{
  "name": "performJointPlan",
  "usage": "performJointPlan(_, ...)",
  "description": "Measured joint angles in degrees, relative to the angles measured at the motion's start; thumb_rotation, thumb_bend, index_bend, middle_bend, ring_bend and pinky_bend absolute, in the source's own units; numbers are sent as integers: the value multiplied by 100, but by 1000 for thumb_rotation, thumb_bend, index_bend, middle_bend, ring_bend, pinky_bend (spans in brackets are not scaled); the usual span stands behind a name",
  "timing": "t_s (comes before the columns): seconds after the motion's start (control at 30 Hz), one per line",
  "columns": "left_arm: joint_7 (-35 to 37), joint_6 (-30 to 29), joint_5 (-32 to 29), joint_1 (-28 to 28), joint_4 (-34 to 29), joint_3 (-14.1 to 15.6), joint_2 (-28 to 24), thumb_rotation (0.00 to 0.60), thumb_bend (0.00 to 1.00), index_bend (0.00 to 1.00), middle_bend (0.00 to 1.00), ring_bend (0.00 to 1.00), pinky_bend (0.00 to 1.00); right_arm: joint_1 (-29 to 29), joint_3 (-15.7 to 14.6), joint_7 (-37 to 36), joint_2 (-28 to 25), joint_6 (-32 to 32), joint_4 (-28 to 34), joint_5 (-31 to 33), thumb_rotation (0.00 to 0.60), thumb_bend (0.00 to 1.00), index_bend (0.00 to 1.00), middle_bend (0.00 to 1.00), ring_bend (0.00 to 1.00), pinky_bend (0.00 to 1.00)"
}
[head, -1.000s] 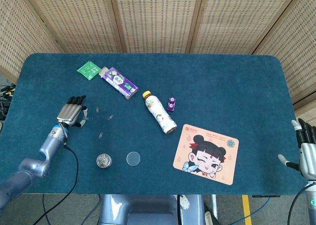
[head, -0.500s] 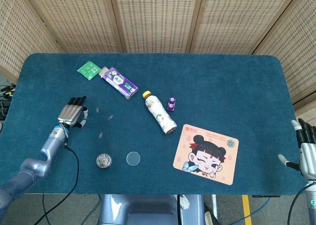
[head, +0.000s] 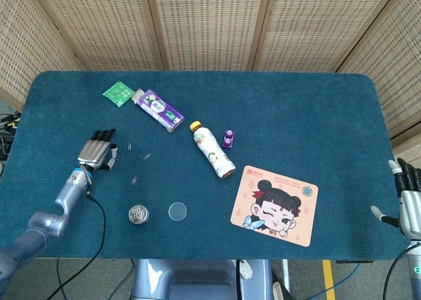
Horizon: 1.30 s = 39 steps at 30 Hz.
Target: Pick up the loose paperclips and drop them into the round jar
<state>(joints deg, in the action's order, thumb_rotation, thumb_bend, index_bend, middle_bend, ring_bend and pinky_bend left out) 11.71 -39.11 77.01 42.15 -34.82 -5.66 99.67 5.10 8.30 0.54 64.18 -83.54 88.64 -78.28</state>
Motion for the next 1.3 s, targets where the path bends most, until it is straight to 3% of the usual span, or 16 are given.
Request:
performJointPlan(0.27, 46, -121, 41, -8, -68, -9, -38, 600, 442, 750, 0, 0, 0, -8, -5, -12, -5, -20, 6, -18, 600, 0, 0, 0, 0, 0)
performJointPlan(0.43, 150, -493, 187, -34, -428, -12, -257, 600, 444, 752, 0, 0, 0, -20, -10, -45, -22, -45, 25, -46, 600, 0, 0, 0, 0, 0)
performJointPlan(0.67, 173, -1204, 631, -178, -1876, 172, -971, 600, 490, 764, 0, 0, 0, -47, -17, -105, -56, -96, 66, -88, 600, 0, 0, 0, 0, 0)
performJointPlan(0.93, -164, -1892, 1354, -523, -3881, 767, -1853, 600, 503, 767, 0, 0, 0, -73, -30, -191, -97, -130, 82, -135, 600, 0, 0, 0, 0, 0)
performJointPlan(1.1, -609, -2108, 1584, -698, -4232, 1004, -2022, 600, 503, 768, 0, 0, 0, -86, -31, -219, -114, -163, 96, -162, 600, 0, 0, 0, 0, 0)
performJointPlan(1.3, -508, -2130, 1759, -772, -4383, 1209, -2125, 600, 503, 768, 0, 0, 0, -102, -24, -270, -137, -180, 91, -156, 600, 0, 0, 0, 0, 0)
